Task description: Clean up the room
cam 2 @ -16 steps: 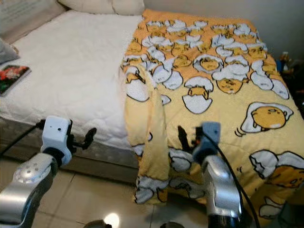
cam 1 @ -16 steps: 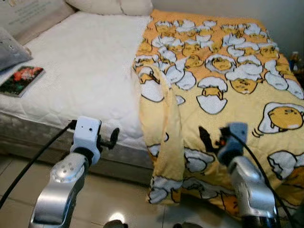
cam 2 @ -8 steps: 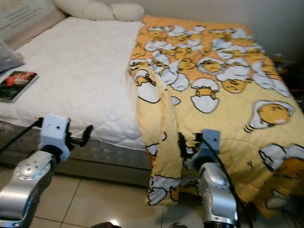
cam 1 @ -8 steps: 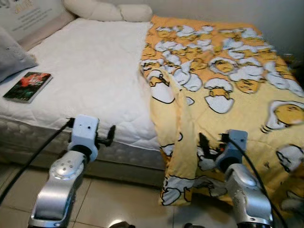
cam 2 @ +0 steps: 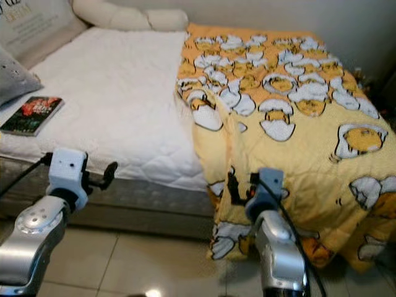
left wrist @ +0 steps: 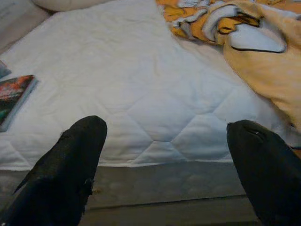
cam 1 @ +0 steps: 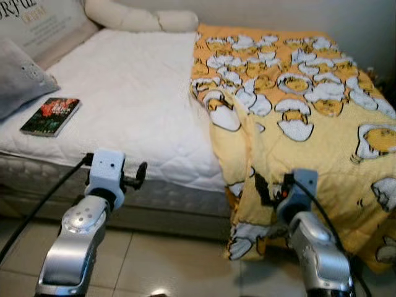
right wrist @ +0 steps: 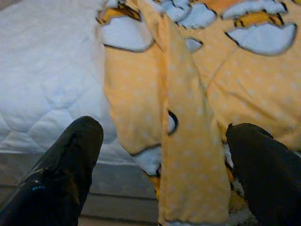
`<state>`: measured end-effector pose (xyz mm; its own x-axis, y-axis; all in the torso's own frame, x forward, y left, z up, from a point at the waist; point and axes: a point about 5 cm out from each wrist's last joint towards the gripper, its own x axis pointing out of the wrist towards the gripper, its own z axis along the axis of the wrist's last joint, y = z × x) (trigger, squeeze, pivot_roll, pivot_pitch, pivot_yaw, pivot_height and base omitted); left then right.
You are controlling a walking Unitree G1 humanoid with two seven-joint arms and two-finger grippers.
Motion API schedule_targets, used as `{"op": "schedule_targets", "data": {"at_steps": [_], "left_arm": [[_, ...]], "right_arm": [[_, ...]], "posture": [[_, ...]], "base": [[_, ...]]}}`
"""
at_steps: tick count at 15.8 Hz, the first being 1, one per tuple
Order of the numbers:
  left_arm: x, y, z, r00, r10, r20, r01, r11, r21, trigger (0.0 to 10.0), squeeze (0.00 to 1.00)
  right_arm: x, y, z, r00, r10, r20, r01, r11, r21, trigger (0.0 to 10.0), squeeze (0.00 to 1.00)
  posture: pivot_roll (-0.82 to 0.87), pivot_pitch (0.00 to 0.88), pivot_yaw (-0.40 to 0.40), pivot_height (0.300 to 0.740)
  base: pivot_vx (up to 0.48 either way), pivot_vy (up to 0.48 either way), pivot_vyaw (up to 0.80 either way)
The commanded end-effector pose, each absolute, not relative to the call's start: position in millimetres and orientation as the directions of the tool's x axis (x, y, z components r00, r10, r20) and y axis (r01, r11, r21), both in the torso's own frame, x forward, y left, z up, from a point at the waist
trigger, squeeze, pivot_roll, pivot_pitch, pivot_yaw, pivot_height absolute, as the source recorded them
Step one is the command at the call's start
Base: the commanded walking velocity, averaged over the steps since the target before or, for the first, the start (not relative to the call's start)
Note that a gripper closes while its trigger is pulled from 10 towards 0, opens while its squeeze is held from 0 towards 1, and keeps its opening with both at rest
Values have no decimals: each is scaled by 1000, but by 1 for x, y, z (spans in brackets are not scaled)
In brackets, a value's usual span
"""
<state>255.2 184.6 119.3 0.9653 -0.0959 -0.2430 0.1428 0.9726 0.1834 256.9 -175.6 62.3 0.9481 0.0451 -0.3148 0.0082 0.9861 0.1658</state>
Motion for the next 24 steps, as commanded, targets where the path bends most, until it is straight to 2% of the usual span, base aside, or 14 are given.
{"op": "schedule_targets", "data": {"at_steps": [1,5,6,8,17,21,24], "left_arm": [[256,186,121,967,-87,-238,136,971,195,10000,0],[256,186,121,969,-87,-231,133,973,191,10000,0],[259,186,121,975,-65,-210,102,980,169,10000,0],[263,184,122,983,-45,-180,69,989,132,10000,0],[269,183,123,985,-50,-164,70,990,121,10000,0],[270,179,121,985,-60,-159,79,990,115,10000,0],[274,180,124,987,-60,-151,77,991,109,10000,0]], "right_arm": [[256,-177,61,945,38,-326,18,986,168,10000,1000],[258,-175,62,944,38,-329,14,988,156,10000,1000],[264,-173,67,947,38,-318,2,992,126,10000,0],[274,-168,79,956,47,-289,-32,998,56,10000,0],[277,-162,81,956,71,-285,-72,997,6,10000,0],[280,-167,79,952,36,-304,-36,999,4,10000,0],[284,-169,79,950,25,-312,-36,999,-31,10000,0]], "posture": [[-33,0,26,740],[-30,0,24,740],[-37,0,26,740],[-29,0,19,740],[-35,0,24,740],[-35,0,22,740],[-49,0,28,740]], "base": [[0,364,0],[0,377,-123],[0,0,0],[0,0,0],[255,0,0],[308,0,0],[311,0,-800]]}}
